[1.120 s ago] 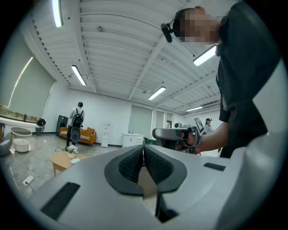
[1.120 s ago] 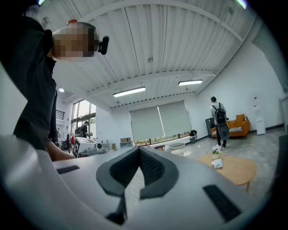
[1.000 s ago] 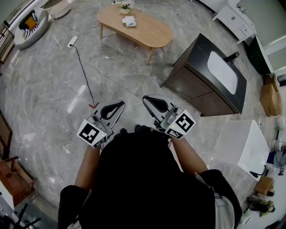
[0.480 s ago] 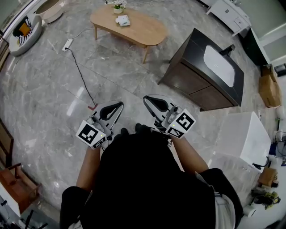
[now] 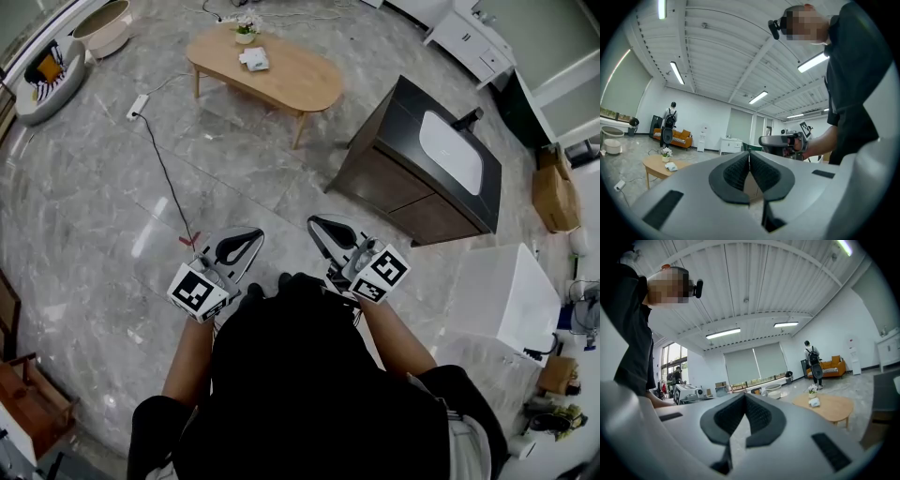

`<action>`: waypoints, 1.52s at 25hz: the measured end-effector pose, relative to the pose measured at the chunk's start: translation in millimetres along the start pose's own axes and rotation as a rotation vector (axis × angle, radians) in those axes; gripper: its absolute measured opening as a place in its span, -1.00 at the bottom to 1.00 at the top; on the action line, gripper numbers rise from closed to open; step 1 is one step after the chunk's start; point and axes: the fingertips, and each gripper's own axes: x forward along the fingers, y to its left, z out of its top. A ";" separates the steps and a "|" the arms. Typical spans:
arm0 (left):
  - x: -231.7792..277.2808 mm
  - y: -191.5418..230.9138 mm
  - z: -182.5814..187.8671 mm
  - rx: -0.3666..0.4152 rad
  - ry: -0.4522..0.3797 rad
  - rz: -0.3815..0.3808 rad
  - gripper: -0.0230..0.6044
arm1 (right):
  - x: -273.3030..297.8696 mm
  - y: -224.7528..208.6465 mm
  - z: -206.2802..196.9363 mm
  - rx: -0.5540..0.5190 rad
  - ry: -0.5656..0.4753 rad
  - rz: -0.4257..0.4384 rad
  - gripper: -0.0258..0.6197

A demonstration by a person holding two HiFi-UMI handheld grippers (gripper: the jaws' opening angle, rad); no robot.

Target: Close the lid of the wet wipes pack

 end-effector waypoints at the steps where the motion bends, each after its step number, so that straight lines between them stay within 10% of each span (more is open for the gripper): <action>1: 0.9 0.8 -2.4 -0.011 -0.001 -0.004 -0.87 | -0.8 -0.2 -0.1 -0.001 0.002 -0.007 -0.90; 13: 45.2 15.9 -16.3 -0.036 0.040 -0.075 -0.87 | -3.4 -40.9 -6.4 0.044 0.002 -0.051 -0.90; 38: 225.8 172.2 27.2 -0.055 0.075 0.059 -0.87 | 83.4 -276.4 55.1 0.078 -0.037 0.102 -0.90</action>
